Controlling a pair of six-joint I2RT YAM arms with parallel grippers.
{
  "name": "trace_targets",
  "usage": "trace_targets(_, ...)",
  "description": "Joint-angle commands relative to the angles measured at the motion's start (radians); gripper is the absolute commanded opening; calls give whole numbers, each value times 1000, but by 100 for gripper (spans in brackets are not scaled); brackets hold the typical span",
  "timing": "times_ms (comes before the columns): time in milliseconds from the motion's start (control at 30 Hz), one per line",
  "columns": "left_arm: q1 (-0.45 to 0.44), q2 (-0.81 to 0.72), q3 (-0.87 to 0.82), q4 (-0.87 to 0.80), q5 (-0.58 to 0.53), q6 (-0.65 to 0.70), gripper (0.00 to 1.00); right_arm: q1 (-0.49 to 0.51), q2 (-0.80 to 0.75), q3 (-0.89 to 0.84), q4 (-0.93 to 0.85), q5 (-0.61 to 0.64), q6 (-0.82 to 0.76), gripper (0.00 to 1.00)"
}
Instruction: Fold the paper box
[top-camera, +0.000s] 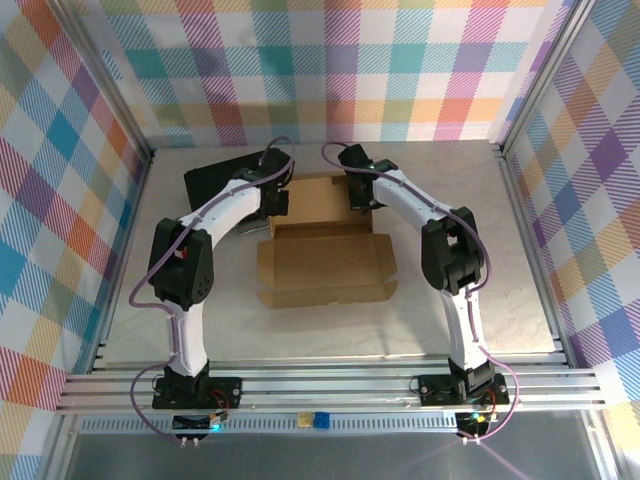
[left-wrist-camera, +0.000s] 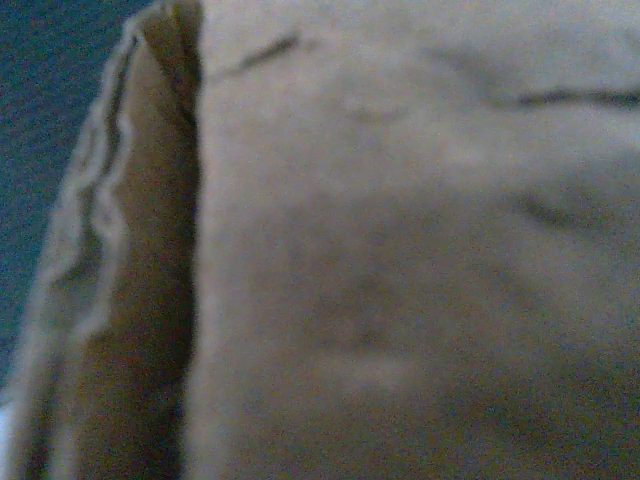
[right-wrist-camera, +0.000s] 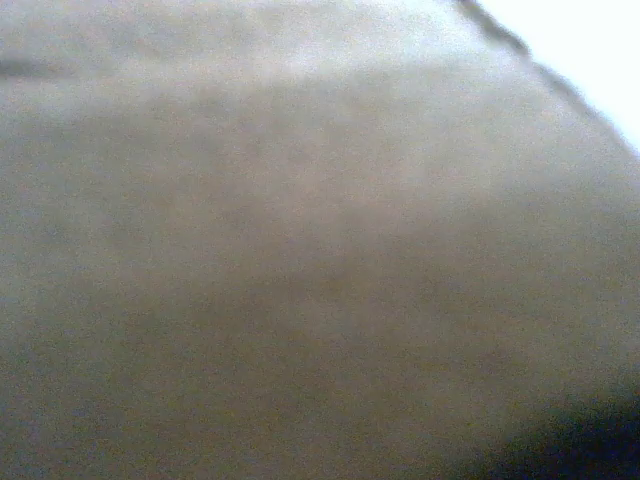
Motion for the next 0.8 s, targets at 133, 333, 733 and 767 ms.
trace_targets(133,-25,40,67,-159,-116,-94,0,-4,-22,-4,-141,98,22,0)
trace_targets(333,-26,30,78,-220,-57,-95,0,-12,-81,-76,-151,8,-14,0)
trace_targets(733,-35,-1,10,-213,21,-106,0,-33,-151,-234,-85,-159,-32,7)
trace_targets(767,-35,1,11,-215,20,-107,0,-35,-152,-236,-86,-159,-31,9)
